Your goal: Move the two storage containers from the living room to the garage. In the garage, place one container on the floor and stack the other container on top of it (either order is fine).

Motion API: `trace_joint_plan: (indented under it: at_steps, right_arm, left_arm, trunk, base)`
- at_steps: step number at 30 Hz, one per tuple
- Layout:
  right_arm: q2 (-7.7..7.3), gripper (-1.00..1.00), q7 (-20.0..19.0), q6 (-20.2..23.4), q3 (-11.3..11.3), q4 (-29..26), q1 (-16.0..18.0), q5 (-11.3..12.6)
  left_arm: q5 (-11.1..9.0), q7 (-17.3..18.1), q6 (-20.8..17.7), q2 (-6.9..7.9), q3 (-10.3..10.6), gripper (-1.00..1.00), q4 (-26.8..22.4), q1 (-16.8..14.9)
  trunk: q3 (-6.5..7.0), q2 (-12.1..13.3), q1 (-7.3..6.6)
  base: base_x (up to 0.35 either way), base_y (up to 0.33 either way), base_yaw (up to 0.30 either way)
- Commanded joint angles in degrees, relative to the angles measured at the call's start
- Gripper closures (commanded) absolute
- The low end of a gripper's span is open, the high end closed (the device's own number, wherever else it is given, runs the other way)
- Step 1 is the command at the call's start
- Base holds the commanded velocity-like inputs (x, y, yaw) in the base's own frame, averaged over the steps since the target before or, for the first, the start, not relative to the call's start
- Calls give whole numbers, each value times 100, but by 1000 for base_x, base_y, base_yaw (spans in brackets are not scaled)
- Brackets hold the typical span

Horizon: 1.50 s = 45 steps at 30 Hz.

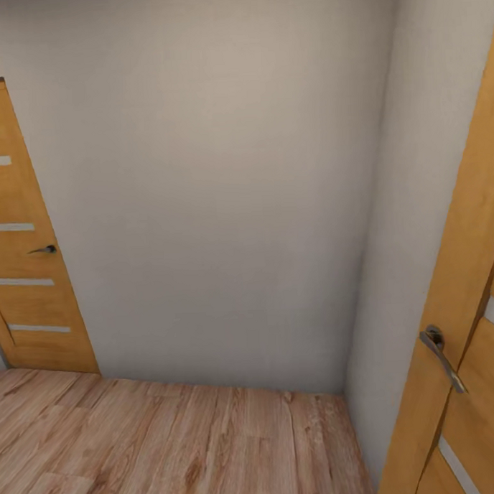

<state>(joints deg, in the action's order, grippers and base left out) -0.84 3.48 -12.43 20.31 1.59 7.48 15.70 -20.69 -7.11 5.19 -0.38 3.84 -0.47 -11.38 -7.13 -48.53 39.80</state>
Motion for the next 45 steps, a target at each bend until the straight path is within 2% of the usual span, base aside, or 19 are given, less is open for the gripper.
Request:
trace_joint_plan:
  at_steps: [1,17,45]
  right_arm:
    - [7,-100,3,-31,47,17,6,47]
    - [18,-100,11,-46,37,17,7,49]
    - [5,-100,13,-47,35,17,8,52]
  left_arm:
    - [-40,-19,17,0,40,-100,3,-4]
    - [-40,-19,17,-2,44,-100,3,-4]
    - [-40,-24,25,-4,39,-100,3,-4]
  trunk:
    - [-9,-5,4]
    - [-9,-5,4]
    - [-9,-5,4]
  base:
    - [320,0,0]
    - [320,0,26]
    - [303,0,262]
